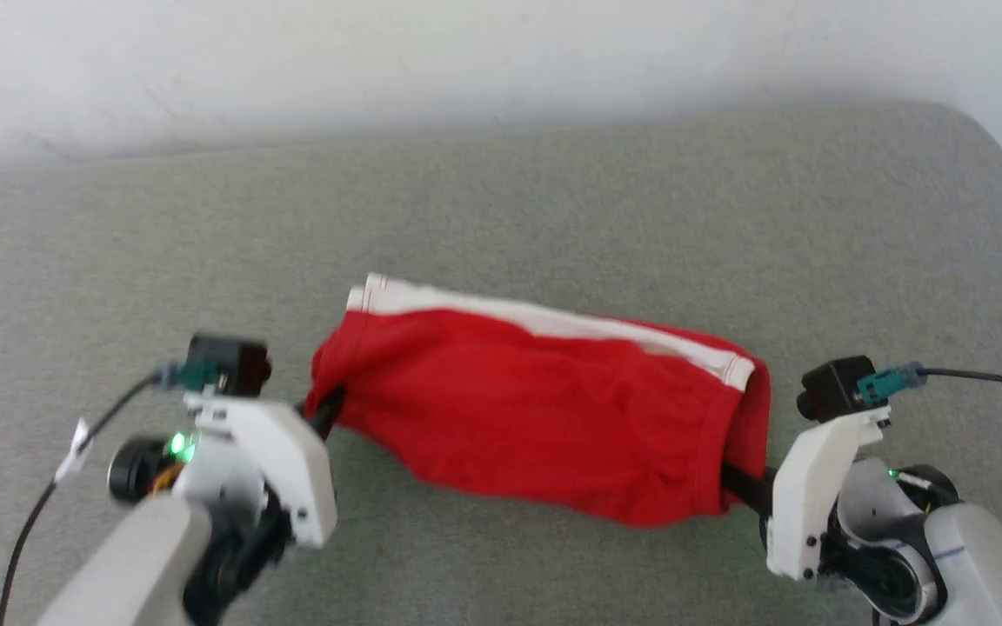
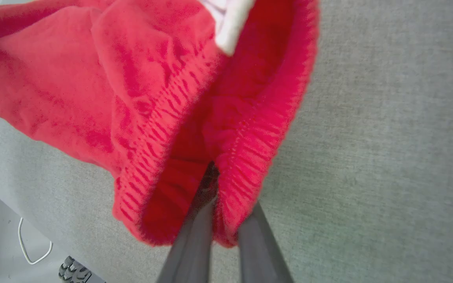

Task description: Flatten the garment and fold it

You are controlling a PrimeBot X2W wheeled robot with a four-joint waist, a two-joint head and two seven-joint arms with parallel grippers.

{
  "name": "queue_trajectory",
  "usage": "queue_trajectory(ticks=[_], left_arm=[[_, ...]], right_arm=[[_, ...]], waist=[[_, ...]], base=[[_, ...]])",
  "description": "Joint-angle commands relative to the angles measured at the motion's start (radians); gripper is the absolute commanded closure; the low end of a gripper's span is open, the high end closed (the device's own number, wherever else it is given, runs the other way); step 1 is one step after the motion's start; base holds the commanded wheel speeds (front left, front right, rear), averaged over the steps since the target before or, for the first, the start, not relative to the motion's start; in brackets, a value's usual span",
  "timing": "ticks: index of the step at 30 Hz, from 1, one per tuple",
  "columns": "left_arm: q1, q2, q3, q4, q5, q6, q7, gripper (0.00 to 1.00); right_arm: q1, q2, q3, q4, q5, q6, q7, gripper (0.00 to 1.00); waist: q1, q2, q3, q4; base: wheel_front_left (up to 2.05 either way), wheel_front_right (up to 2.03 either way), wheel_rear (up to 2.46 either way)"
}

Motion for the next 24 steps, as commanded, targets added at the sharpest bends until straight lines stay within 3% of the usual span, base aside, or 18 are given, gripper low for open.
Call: queue_trajectory(ticks=[1, 6, 10, 11, 12, 13, 19, 24], left_arm=[[0.067, 0.020, 0.014, -0.040, -0.010, 0.036, -0.009, 1.00], [0.250, 0.027, 0.025, -0.135, -0.046, 0.123, -0.013, 1.00], [0.322, -0.019, 0.012, -0.129, -0.077, 0.130, -0.042, 1.00], [0.329, -0.032, 0.007, -0.117, -0.083, 0.125, -0.050, 0.67], [0.333, -0.046, 0.006, -0.103, -0.088, 0.121, -0.061, 0.10], [0.334, -0.057, 0.007, -0.089, -0.091, 0.118, -0.074, 0.00], [0.320, -0.094, 0.047, -0.059, -0.059, 0.113, -0.229, 0.00], [0.317, -0.088, 0.100, -0.082, 0.007, 0.138, -0.393, 0.00]], right_arm=[[0.022, -0.005, -0.005, -0.018, 0.019, -0.001, 0.022, 1.00], [0.067, -0.009, -0.037, -0.036, 0.035, -0.001, 0.070, 1.00], [0.092, -0.002, -0.054, -0.021, 0.009, -0.001, 0.064, 1.00], [0.096, 0.000, -0.058, -0.017, 0.000, -0.001, 0.047, 0.66], [0.099, 0.003, -0.060, -0.014, -0.015, -0.001, 0.025, 0.00], [0.105, 0.008, -0.060, -0.011, -0.027, -0.001, 0.003, 0.00], [0.163, 0.036, -0.084, -0.049, -0.099, -0.001, -0.207, 0.00], [0.243, 0.088, -0.171, -0.132, -0.210, -0.001, -0.346, 0.00]], waist=[[0.0001, 0.0000, -0.052, 0.039], [0.0001, 0.0000, -0.071, 0.068], [0.0001, 0.0000, -0.063, 0.080], [0.0001, 0.0000, -0.062, 0.080], [0.0001, 0.0000, -0.062, 0.080], [0.0001, 0.0000, -0.062, 0.079], [0.0001, 0.0000, -0.085, 0.064], [0.0001, 0.0000, -0.098, 0.051]], base=[[0.00, 0.00, 0.00], [0.00, 0.00, 0.00], [0.00, 0.00, 0.00], [0.00, 0.00, 0.00], [0.00, 0.00, 0.00], [0.00, 0.00, 0.00], [0.00, 0.00, 0.00], [0.00, 0.00, 0.00]])
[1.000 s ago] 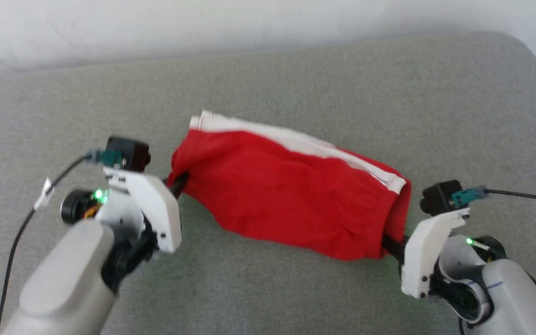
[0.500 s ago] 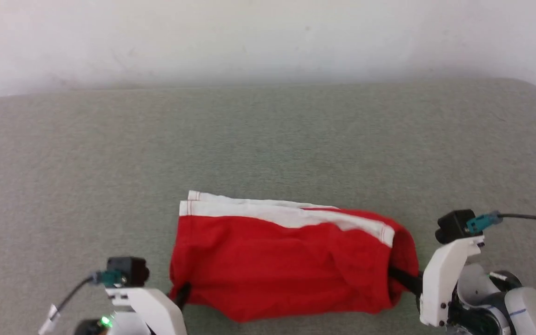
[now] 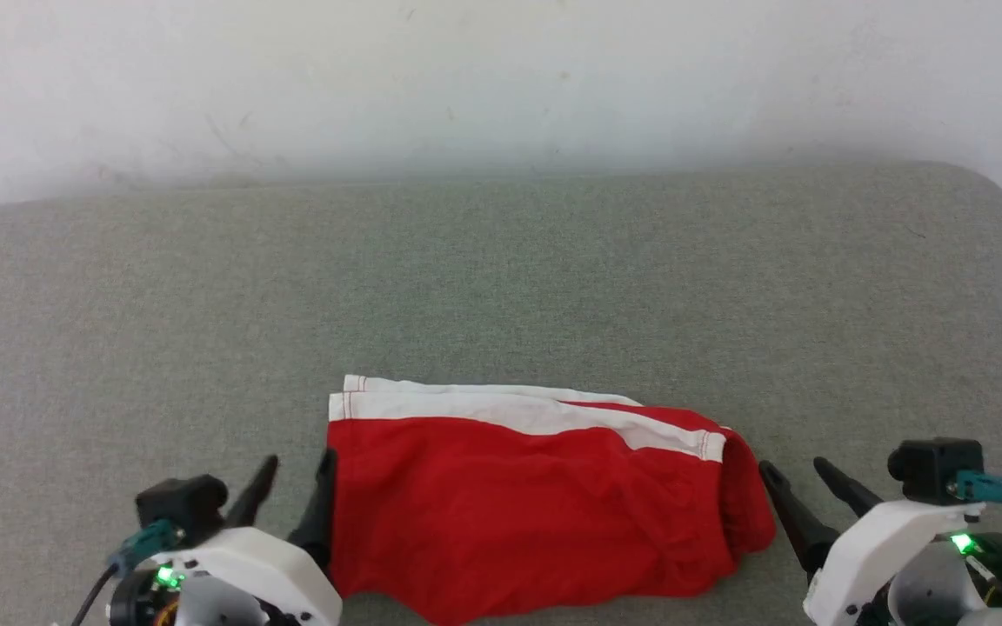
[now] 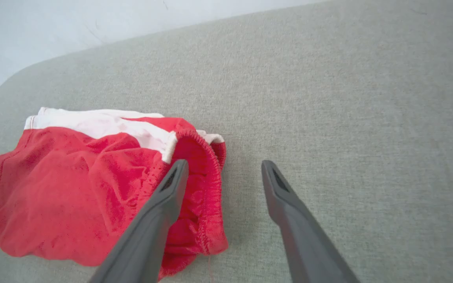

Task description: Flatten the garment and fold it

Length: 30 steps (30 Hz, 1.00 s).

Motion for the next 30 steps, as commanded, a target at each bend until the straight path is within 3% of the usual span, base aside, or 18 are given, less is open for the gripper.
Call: queue_trajectory(ticks=[1, 6, 15, 22, 30], left_arm=[[-0.007, 0.005, 0.023, -0.013, 0.034, 0.012, -0.070, 0.00], [0.012, 0.006, 0.079, -0.034, 0.111, 0.031, -0.215, 0.00], [0.044, -0.051, 0.164, -0.076, 0.267, -0.006, -0.236, 0.00], [0.047, -0.124, 0.211, -0.092, 0.355, -0.064, -0.236, 0.00], [0.029, -0.190, 0.245, -0.103, 0.430, -0.119, -0.236, 0.00]], right_arm=[[0.037, 0.031, -0.028, -0.049, -0.048, -0.001, -0.032, 0.00], [0.103, 0.075, -0.040, -0.163, -0.124, -0.001, 0.015, 0.00], [0.109, 0.090, -0.014, -0.216, -0.171, -0.001, 0.168, 0.00], [0.040, 0.078, -0.052, -0.139, -0.236, -0.001, 0.237, 0.00], [-0.034, 0.062, -0.090, 0.057, -0.191, -0.001, 0.297, 0.00]], waist=[[0.0001, 0.0000, -0.006, -0.010], [0.0001, 0.0000, -0.010, -0.017], [0.0001, 0.0000, -0.003, 0.051], [0.0001, 0.0000, 0.031, 0.120], [0.0001, 0.0000, 0.076, 0.157]], base=[[0.00, 0.00, 0.00], [0.00, 0.00, 0.00], [0.00, 0.00, 0.00], [0.00, 0.00, 0.00], [0.00, 0.00, 0.00]])
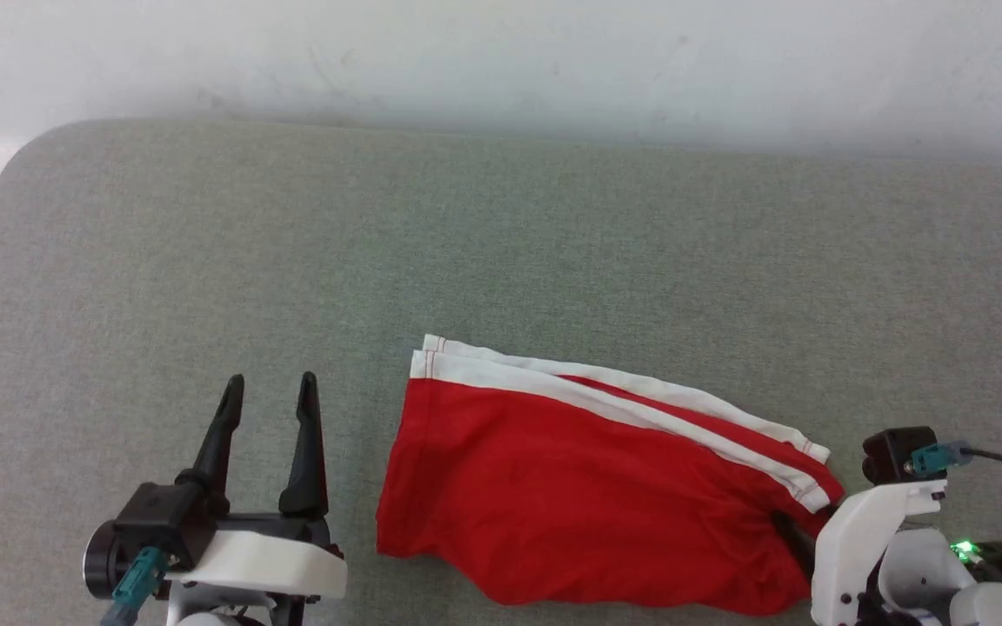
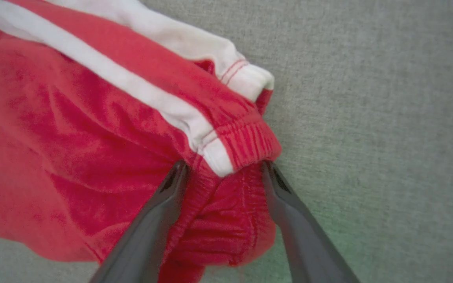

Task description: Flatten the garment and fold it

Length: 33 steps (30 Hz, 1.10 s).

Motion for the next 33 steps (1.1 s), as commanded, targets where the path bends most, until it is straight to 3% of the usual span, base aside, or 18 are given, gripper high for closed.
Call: queue_trajectory(ticks=[1, 4, 5, 6, 7, 17, 26, 30, 33], left_arm=[[-0.011, -0.011, 0.007, -0.007, 0.017, -0.012, -0.005, 0.00], [-0.013, -0.028, 0.016, -0.005, 0.039, -0.032, -0.005, 0.00], [-0.012, -0.033, 0.020, -0.004, 0.046, -0.038, -0.005, 0.00], [-0.011, -0.037, 0.024, -0.002, 0.053, -0.043, -0.005, 0.00], [-0.009, -0.041, 0.029, -0.001, 0.059, -0.048, -0.005, 0.00], [0.010, -0.061, 0.062, 0.012, 0.099, -0.084, -0.005, 0.00], [0.022, -0.071, 0.078, 0.031, 0.114, -0.099, -0.005, 0.00], [0.024, -0.078, 0.081, 0.038, 0.118, -0.104, -0.005, 0.00], [0.024, -0.081, 0.083, 0.044, 0.119, -0.111, -0.005, 0.00]], right_arm=[[-0.014, -0.005, 0.004, 0.040, 0.007, -0.001, 0.021, 0.00], [-0.022, -0.002, 0.019, 0.106, 0.048, -0.001, 0.066, 0.03], [-0.023, -0.002, 0.026, 0.121, 0.062, -0.001, 0.086, 0.55], [-0.024, -0.001, 0.031, 0.129, 0.080, -0.001, 0.100, 0.74], [-0.027, -0.001, 0.036, 0.131, 0.097, -0.001, 0.106, 1.00], [-0.060, -0.068, 0.044, 0.048, 0.172, -0.001, 0.079, 1.00], [-0.030, -0.142, -0.174, -0.015, 0.162, -0.001, 0.114, 1.00], [-0.038, -0.108, -0.228, -0.030, 0.211, -0.001, 0.156, 1.00], [-0.056, -0.046, -0.233, -0.053, 0.326, -0.001, 0.227, 1.00]], waist=[[-0.0001, 0.0000, 0.019, 0.019], [-0.0001, 0.0000, 0.020, 0.023], [-0.0001, 0.0000, 0.020, 0.024], [-0.0001, 0.0000, 0.019, 0.023], [-0.0001, 0.0000, 0.017, 0.021], [-0.0001, 0.0000, -0.006, -0.016], [-0.0001, 0.0000, -0.013, -0.033], [-0.0001, 0.0000, -0.017, -0.036], [-0.0001, 0.0000, -0.023, -0.035]], base=[[0.00, 0.00, 0.00], [0.00, 0.00, 0.00], [0.00, 0.00, 0.00], [0.00, 0.00, 0.00], [0.00, 0.00, 0.00], [0.00, 0.00, 0.00], [0.00, 0.00, 0.00], [0.00, 0.00, 0.00], [0.00, 0.00, 0.00]])
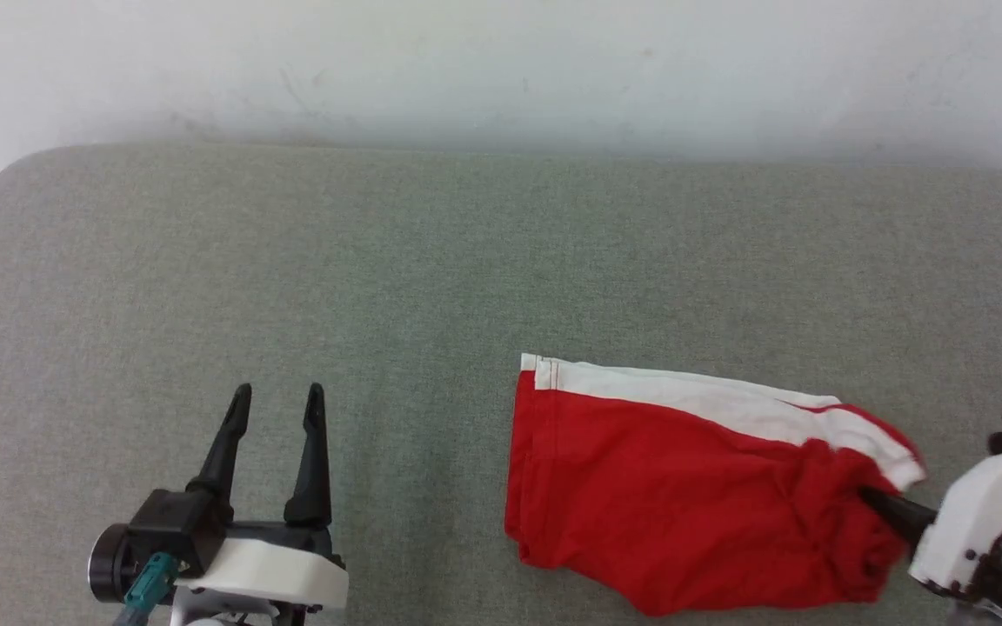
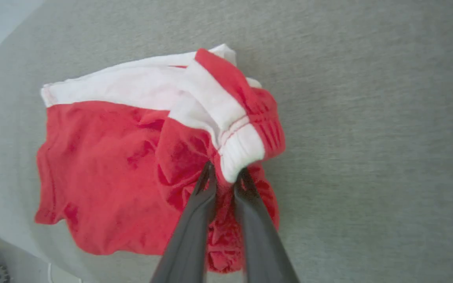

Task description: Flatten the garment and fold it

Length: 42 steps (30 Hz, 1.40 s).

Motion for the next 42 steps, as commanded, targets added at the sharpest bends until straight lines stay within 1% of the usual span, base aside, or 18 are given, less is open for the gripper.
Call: queue_trajectory(ticks=[1, 5, 8, 11, 15, 18, 19, 20, 21, 22, 24, 27, 31, 34, 35, 36, 38, 42], left_arm=[[0.012, -0.005, 0.005, 0.007, 0.008, -0.012, -0.005, 0.00], [0.013, -0.007, 0.004, 0.014, 0.012, -0.020, -0.005, 0.00], [0.009, -0.008, 0.005, 0.017, 0.013, -0.025, -0.005, 0.00], [0.003, -0.010, 0.003, 0.020, 0.015, -0.031, -0.005, 0.00], [-0.002, -0.020, -0.004, 0.022, 0.018, -0.038, -0.005, 0.00], [-0.008, -0.027, -0.007, 0.024, 0.018, -0.043, -0.005, 0.00], [-0.010, -0.029, -0.007, 0.025, 0.018, -0.045, -0.005, 0.00], [-0.012, -0.031, -0.007, 0.026, 0.018, -0.045, -0.005, 0.00], [-0.012, -0.031, -0.007, 0.026, 0.018, -0.045, -0.005, 0.00], [-0.017, -0.035, -0.005, 0.027, 0.019, -0.047, -0.005, 0.00], [-0.021, -0.040, 0.000, 0.025, 0.022, -0.048, -0.005, 0.00], [-0.021, -0.045, 0.007, 0.024, 0.024, -0.048, -0.005, 0.00], [-0.018, -0.049, 0.014, 0.027, 0.029, -0.050, -0.005, 0.00], [-0.020, -0.051, 0.018, 0.030, 0.032, -0.054, -0.005, 0.00], [-0.020, -0.052, 0.020, 0.030, 0.033, -0.054, -0.005, 0.00], [-0.020, -0.052, 0.020, 0.030, 0.033, -0.054, -0.005, 0.00], [-0.021, -0.053, 0.023, 0.030, 0.036, -0.054, -0.005, 0.00], [-0.020, -0.054, 0.030, 0.027, 0.044, -0.051, -0.005, 0.00]], right_arm=[[-0.025, 0.040, 0.003, -0.022, 0.086, -0.001, 0.034, 1.00], [-0.044, 0.086, 0.036, -0.059, 0.277, -0.001, 0.118, 1.00], [-0.065, 0.101, 0.068, -0.050, 0.382, -0.001, 0.126, 1.00], [-0.096, 0.104, 0.127, 0.006, 0.393, -0.001, 0.059, 1.00], [-0.134, 0.104, 0.257, 0.128, 0.416, -0.001, -0.049, 1.00], [-0.169, 0.105, 0.330, 0.219, 0.383, -0.001, -0.142, 1.00], [-0.183, 0.105, 0.349, 0.247, 0.365, -0.001, -0.176, 0.78], [-0.196, 0.105, 0.372, 0.273, 0.354, -0.001, -0.203, 0.50], [-0.196, 0.105, 0.372, 0.273, 0.354, -0.001, -0.203, 0.50], [-0.222, 0.105, 0.414, 0.312, 0.354, -0.001, -0.248, 0.00], [-0.259, 0.105, 0.480, 0.334, 0.319, -0.001, -0.295, 0.00], [-0.285, 0.105, 0.534, 0.318, 0.251, -0.001, -0.325, 0.00], [-0.299, 0.086, 0.615, 0.237, 0.149, -0.001, -0.360, 0.00], [-0.292, 0.052, 0.664, 0.150, 0.084, -0.001, -0.395, 0.00], [-0.287, 0.042, 0.672, 0.119, 0.068, -0.001, -0.415, 0.00], [-0.287, 0.042, 0.672, 0.119, 0.068, -0.001, -0.415, 0.00], [-0.280, 0.014, 0.681, 0.051, 0.022, -0.001, -0.469, 0.00], [-0.247, -0.030, 0.595, -0.054, -0.177, -0.001, -0.658, 0.00]], waist=[[0.0000, 0.0000, -0.007, 0.002], [0.0000, 0.0000, -0.019, 0.008], [0.0000, 0.0000, -0.024, 0.014], [0.0000, 0.0000, -0.024, 0.024], [0.0000, 0.0000, -0.019, 0.049], [0.0000, 0.0000, -0.009, 0.068], [0.0000, 0.0000, -0.005, 0.074], [0.0000, 0.0000, -0.001, 0.078], [0.0000, 0.0000, -0.001, 0.078], [0.0000, 0.0000, 0.006, 0.085], [0.0000, 0.0000, 0.014, 0.086], [0.0000, 0.0000, 0.019, 0.080], [0.0000, 0.0000, 0.019, 0.060], [0.0000, 0.0000, 0.016, 0.045], [0.0000, 0.0000, 0.015, 0.039], [0.0000, 0.0000, 0.015, 0.039], [0.0000, 0.0000, 0.013, 0.027], [0.0000, 0.0000, 0.009, 0.003]], base=[[0.00, 0.00, 0.00], [0.00, 0.00, 0.00], [0.00, 0.00, 0.00], [0.00, 0.00, 0.00], [0.00, 0.00, 0.00], [0.00, 0.00, 0.00], [0.00, 0.00, 0.00], [0.00, 0.00, 0.00], [0.00, 0.00, 0.00], [0.00, 0.00, 0.00], [0.00, 0.00, 0.00], [0.00, 0.00, 0.00], [0.00, 0.00, 0.00], [0.00, 0.00, 0.00], [0.00, 0.00, 0.00], [0.00, 0.00, 0.00], [0.00, 0.00, 0.00], [0.00, 0.00, 0.00]])
